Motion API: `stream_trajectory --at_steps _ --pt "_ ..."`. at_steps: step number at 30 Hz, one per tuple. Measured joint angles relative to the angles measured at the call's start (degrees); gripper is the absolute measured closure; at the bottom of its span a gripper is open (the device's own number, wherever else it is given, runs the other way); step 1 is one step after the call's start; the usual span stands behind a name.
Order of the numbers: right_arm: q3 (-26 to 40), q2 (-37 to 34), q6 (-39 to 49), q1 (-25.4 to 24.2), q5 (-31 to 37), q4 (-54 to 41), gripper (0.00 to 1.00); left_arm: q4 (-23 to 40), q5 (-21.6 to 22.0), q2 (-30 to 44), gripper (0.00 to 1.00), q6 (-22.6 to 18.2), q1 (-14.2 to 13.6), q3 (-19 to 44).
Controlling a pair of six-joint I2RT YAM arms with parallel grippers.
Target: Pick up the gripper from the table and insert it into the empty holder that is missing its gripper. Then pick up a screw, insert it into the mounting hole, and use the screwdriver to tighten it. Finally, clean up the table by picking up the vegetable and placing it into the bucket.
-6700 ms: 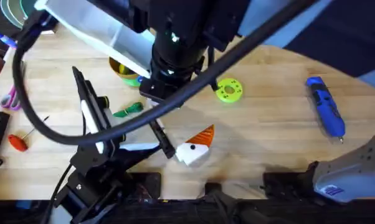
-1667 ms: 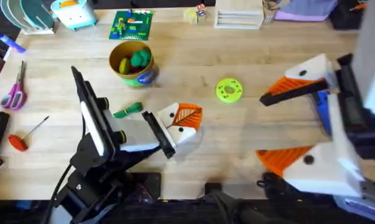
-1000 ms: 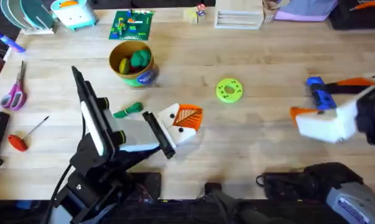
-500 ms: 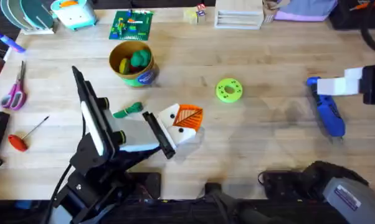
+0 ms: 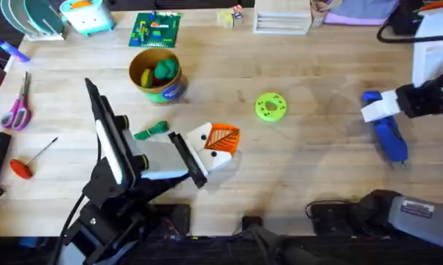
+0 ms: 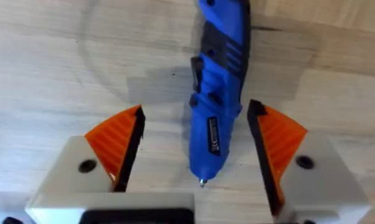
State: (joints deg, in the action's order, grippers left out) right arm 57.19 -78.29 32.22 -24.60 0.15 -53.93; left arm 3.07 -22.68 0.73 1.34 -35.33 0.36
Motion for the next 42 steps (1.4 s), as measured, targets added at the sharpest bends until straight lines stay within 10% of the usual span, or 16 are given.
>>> stream_trajectory --at_steps 21,42 --pt "2.02 -16.98 7.47 -0.19 -0.41 8.8 0.007 0.0 0.24 0.01 0.992 0.01 0.0 0.0" --pt "3.96 -19.1 7.44 -0.83 -0.4 7.75 0.163 0.0 0.27 0.0 0.992 0.01 0.0 0.0"
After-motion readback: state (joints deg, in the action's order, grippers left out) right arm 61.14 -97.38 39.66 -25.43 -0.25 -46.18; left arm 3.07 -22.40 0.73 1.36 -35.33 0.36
